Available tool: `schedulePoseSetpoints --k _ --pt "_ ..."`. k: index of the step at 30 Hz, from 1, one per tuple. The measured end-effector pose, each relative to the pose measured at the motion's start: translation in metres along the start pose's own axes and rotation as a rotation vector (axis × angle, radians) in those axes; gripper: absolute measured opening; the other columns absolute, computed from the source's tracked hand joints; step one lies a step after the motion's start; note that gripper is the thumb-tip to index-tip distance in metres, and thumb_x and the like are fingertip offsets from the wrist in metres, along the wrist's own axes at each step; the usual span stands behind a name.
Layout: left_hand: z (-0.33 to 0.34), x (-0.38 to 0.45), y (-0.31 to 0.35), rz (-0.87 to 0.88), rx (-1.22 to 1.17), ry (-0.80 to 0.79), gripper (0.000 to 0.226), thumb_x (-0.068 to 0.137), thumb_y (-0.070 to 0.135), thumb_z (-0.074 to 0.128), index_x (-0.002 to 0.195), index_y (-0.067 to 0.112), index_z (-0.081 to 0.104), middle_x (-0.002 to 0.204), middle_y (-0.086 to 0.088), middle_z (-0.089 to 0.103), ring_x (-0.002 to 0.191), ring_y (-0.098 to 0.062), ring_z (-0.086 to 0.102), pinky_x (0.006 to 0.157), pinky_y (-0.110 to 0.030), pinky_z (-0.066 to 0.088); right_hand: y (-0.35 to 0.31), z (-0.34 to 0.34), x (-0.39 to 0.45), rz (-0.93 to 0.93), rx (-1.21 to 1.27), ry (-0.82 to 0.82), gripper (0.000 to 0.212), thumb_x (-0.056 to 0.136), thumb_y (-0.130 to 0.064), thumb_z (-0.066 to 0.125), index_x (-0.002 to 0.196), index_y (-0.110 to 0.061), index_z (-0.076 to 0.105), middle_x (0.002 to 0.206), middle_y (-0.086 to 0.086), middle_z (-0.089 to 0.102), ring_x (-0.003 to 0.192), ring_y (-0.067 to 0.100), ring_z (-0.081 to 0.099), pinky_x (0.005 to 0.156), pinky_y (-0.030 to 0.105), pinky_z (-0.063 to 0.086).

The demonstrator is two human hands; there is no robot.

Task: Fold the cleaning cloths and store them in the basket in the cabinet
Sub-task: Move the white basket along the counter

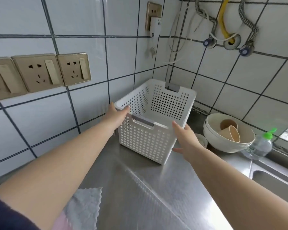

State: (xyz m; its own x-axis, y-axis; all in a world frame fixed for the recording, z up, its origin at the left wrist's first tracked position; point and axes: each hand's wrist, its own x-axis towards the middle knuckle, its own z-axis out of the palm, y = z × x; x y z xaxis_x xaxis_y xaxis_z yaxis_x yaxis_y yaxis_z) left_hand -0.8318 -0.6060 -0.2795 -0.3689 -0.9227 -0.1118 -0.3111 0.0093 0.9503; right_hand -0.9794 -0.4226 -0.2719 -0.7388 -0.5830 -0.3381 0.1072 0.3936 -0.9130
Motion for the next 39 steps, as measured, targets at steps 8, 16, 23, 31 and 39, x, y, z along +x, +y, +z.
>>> schedulePoseSetpoints --k 8,16,23,31,39 --pt "0.01 0.018 -0.001 0.011 -0.099 0.034 0.035 0.089 0.025 0.059 0.12 0.013 0.05 0.098 -0.001 0.063 0.083 -0.015 0.06 0.08 -0.031 0.049 0.0 0.009 0.014 0.037 0.129 -0.022 0.047 0.086 -0.015 0.033 0.127 -0.033 0.046 0.119 -0.005 0.057 0.102 0.019 0.056 0.092 0.053 0.048" --pt "0.002 -0.023 0.005 -0.026 -0.164 0.022 0.035 0.085 0.019 0.06 0.118 0.012 0.051 0.105 -0.012 0.065 0.092 -0.031 0.065 0.08 -0.04 0.052 0.003 -0.008 -0.019 0.036 0.169 -0.031 0.05 0.082 -0.011 0.035 0.12 -0.04 0.051 0.116 -0.007 0.063 0.103 0.024 0.061 0.086 0.059 0.05" --pt "-0.031 -0.114 0.01 0.028 -0.203 0.047 0.03 0.085 0.017 0.061 0.113 0.011 0.052 0.098 -0.006 0.064 0.089 -0.022 0.063 0.079 -0.036 0.051 0.002 -0.029 -0.101 -0.049 0.175 -0.087 0.051 0.084 -0.006 0.033 0.119 -0.037 0.053 0.11 -0.005 0.065 0.097 0.024 0.065 0.083 0.058 0.052" --pt "-0.094 -0.28 0.004 0.088 -0.211 0.083 0.052 0.076 0.026 0.067 0.123 0.015 0.047 0.106 -0.004 0.064 0.092 -0.019 0.065 0.072 -0.03 0.052 0.021 -0.056 -0.244 -0.089 0.156 -0.204 0.048 0.086 -0.005 0.036 0.118 -0.034 0.056 0.107 -0.005 0.068 0.089 0.019 0.067 0.075 0.057 0.055" --pt "-0.164 -0.446 -0.011 0.125 -0.268 0.258 0.053 0.085 0.025 0.067 0.128 0.016 0.039 0.111 -0.001 0.059 0.098 -0.017 0.06 0.085 -0.036 0.051 0.038 -0.061 -0.374 -0.184 0.086 -0.367 0.042 0.087 -0.005 0.039 0.111 -0.034 0.059 0.105 -0.003 0.069 0.095 0.023 0.067 0.076 0.06 0.054"
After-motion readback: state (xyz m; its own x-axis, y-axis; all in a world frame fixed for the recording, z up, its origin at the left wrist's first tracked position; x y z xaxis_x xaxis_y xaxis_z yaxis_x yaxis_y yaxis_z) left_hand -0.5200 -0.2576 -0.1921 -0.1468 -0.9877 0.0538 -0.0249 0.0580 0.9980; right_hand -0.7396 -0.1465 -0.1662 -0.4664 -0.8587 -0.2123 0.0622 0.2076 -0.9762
